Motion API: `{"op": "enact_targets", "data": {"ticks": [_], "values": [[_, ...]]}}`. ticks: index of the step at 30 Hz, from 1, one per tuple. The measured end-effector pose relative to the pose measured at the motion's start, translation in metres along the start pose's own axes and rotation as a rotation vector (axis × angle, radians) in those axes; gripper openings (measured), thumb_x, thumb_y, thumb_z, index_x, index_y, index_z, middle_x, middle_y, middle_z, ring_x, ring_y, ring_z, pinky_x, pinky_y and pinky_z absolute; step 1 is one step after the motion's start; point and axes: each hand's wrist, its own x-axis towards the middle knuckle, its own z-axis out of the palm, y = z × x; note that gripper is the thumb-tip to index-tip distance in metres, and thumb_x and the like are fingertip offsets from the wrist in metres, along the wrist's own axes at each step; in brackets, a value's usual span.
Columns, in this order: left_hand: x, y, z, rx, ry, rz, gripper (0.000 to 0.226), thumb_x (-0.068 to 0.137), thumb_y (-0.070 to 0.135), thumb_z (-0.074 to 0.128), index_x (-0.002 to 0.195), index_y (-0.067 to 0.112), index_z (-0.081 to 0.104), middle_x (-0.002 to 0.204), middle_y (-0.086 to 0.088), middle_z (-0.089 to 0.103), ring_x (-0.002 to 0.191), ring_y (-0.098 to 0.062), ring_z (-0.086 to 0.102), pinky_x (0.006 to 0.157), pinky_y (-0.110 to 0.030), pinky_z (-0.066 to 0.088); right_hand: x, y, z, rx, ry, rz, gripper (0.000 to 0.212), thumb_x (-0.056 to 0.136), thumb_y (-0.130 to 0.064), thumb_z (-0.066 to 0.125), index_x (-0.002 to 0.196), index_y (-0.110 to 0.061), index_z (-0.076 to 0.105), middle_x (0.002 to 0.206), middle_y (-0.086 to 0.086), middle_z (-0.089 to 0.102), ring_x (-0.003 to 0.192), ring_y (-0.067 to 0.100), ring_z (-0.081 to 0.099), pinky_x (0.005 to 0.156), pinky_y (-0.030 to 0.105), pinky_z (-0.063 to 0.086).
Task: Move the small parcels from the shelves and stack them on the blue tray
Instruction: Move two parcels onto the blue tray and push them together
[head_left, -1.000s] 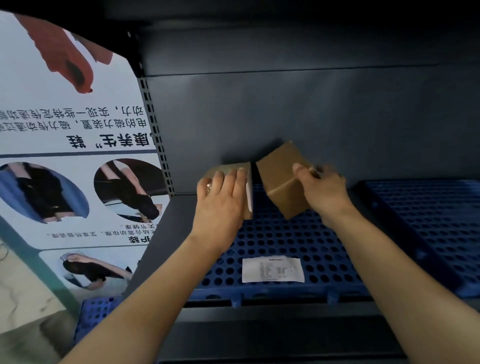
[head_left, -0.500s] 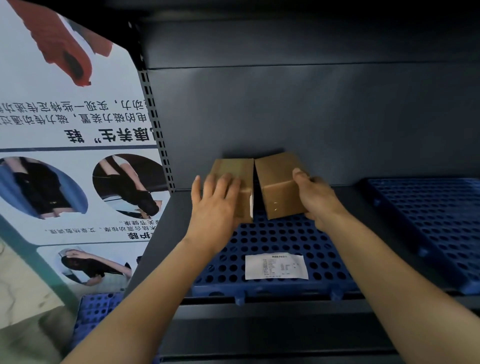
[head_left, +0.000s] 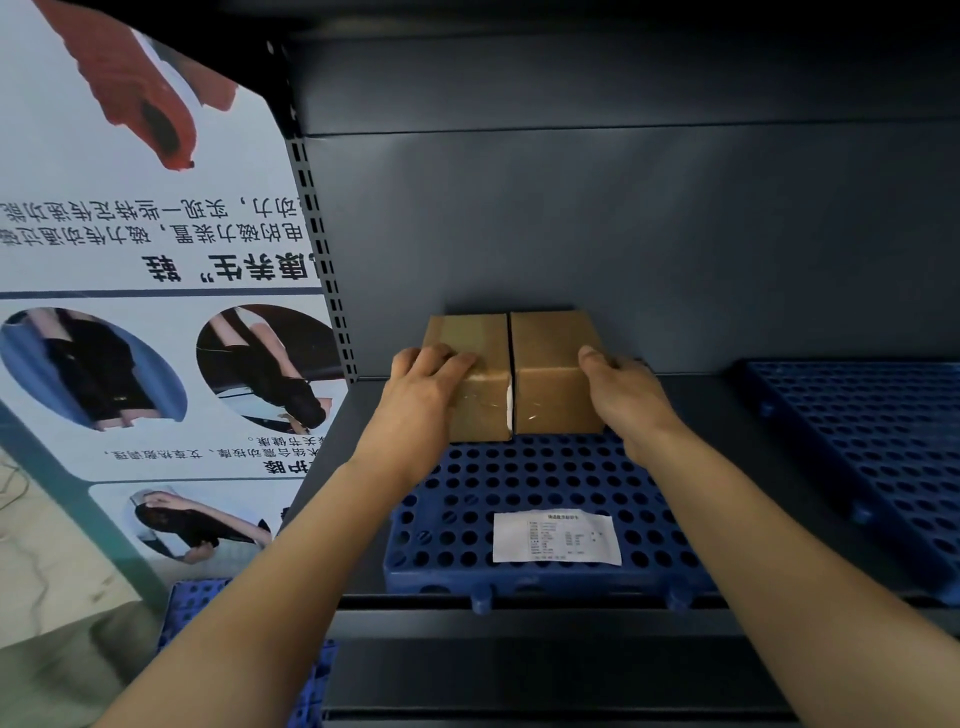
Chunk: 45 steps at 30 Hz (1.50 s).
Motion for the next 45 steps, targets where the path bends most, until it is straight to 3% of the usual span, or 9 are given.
{"op": "enact_targets", "data": {"ticks": [15,18,22,27,30,35,41,45], "values": [[0.004,0.001,-0.004,-0.041,-0.033,0.007,0.066,0.081,-0.012,0.053,0.138,0.018,0.043,0.135,-0.003,0.043,0.122,-0.028,0.031,0.104,-0.032,0.029,0.001,-0.004,-0.003,-0.052,0.020,-0.004,0.066,0.096,-0.052,0.039,0.146,-0.011,0.034,0.147,0.006,0.039,0.133,0.023,0.040,0.110,0.035,0.034],[0.004,0.002,-0.007,-0.032,-0.015,-0.010,0.064,0.081,-0.011,0.052,0.138,0.017,0.042,0.136,-0.005,0.044,0.123,-0.030,0.032,0.105,-0.038,0.032,-0.003,-0.008,-0.004,-0.091,0.058,-0.016,0.065,0.096,-0.053,0.037,0.144,-0.009,0.037,0.144,0.008,0.043,0.129,0.025,0.043,0.107,0.035,0.037],[0.012,0.008,-0.026,-0.064,0.078,-0.012,0.056,0.084,-0.010,0.051,0.136,0.011,0.045,0.135,-0.009,0.047,0.124,-0.030,0.035,0.103,-0.040,0.034,-0.019,-0.022,-0.007,-0.267,0.234,-0.209,0.057,0.097,-0.047,0.039,0.139,-0.009,0.041,0.137,0.013,0.046,0.125,0.028,0.044,0.103,0.043,0.040],[0.028,0.020,-0.072,-0.140,0.197,0.020,0.040,0.088,-0.002,0.053,0.126,0.011,0.056,0.129,-0.007,0.055,0.124,-0.026,0.042,0.104,-0.038,0.034,-0.051,-0.055,-0.016,-0.415,0.258,-0.525,0.043,0.098,-0.032,0.047,0.135,-0.009,0.049,0.134,0.009,0.054,0.124,0.022,0.047,0.101,0.030,0.039],[0.033,0.036,-0.087,-0.220,0.178,0.068,0.033,0.091,0.005,0.054,0.122,0.014,0.059,0.127,-0.004,0.056,0.122,-0.020,0.046,0.100,-0.022,0.031,-0.065,-0.063,-0.029,-0.563,0.262,-0.618,0.040,0.097,-0.031,0.050,0.131,-0.009,0.054,0.130,0.009,0.056,0.123,0.023,0.045,0.099,0.030,0.037],[0.038,0.088,-0.077,-0.321,0.099,0.214,0.029,0.092,0.009,0.055,0.119,0.017,0.061,0.122,-0.001,0.057,0.118,-0.016,0.046,0.086,-0.008,0.024,-0.082,-0.051,-0.072,-0.739,0.344,-0.566,0.041,0.097,-0.031,0.050,0.131,-0.010,0.054,0.129,0.009,0.057,0.123,0.024,0.045,0.099,0.034,0.041],[0.040,0.179,-0.056,-0.395,-0.005,0.452,0.025,0.092,0.011,0.055,0.115,0.018,0.062,0.117,0.002,0.059,0.112,-0.018,0.048,0.093,-0.031,0.036,-0.111,-0.021,-0.147,-0.913,0.442,-0.351,0.037,0.096,-0.030,0.051,0.127,-0.010,0.055,0.126,0.013,0.057,0.119,0.029,0.046,0.094,0.036,0.043],[0.036,0.253,-0.046,-0.421,-0.067,0.596,0.025,0.093,0.015,0.054,0.117,0.019,0.062,0.119,0.003,0.059,0.112,-0.018,0.047,0.095,-0.030,0.035,-0.144,0.007,-0.212,-1.021,0.524,-0.172,0.035,0.092,-0.031,0.055,0.118,-0.007,0.059,0.118,0.014,0.060,0.112,0.034,0.051,0.089,0.043,0.046]]}}
